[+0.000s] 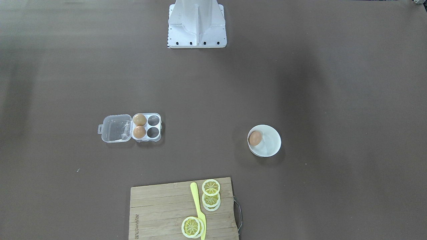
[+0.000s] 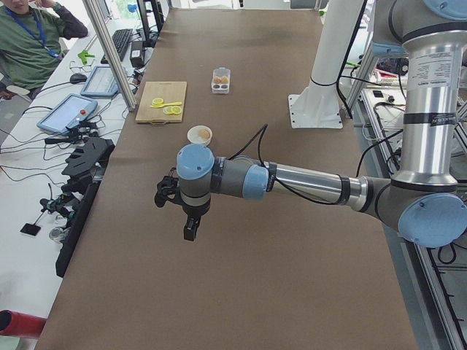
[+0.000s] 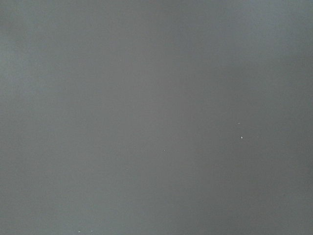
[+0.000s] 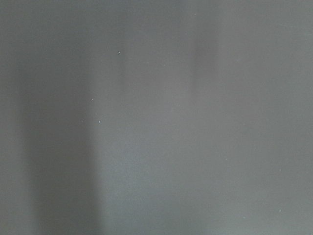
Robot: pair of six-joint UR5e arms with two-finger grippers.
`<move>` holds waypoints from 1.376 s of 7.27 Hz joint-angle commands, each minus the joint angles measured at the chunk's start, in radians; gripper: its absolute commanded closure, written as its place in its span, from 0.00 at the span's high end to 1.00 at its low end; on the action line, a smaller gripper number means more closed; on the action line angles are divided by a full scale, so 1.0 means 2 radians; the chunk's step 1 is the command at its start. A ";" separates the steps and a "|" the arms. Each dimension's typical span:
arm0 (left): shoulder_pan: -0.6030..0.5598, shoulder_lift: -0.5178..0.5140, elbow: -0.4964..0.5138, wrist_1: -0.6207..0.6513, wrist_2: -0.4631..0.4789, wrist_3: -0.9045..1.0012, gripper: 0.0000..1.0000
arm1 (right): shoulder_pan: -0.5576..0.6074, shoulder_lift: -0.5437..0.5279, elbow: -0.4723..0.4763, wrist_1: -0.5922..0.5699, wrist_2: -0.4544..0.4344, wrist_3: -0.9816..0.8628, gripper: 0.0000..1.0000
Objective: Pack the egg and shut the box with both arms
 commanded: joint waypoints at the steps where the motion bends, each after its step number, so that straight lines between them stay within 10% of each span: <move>1: 0.007 -0.001 0.003 -0.005 -0.006 -0.001 0.99 | 0.000 0.000 0.001 0.000 0.003 0.000 1.00; 5: 0.009 -0.014 0.052 -0.240 -0.005 -0.022 0.99 | 0.000 0.001 0.001 0.077 0.009 0.008 1.00; 10: 0.110 -0.055 0.047 -0.342 0.000 -0.073 0.99 | -0.063 0.035 0.009 0.158 0.023 0.094 1.00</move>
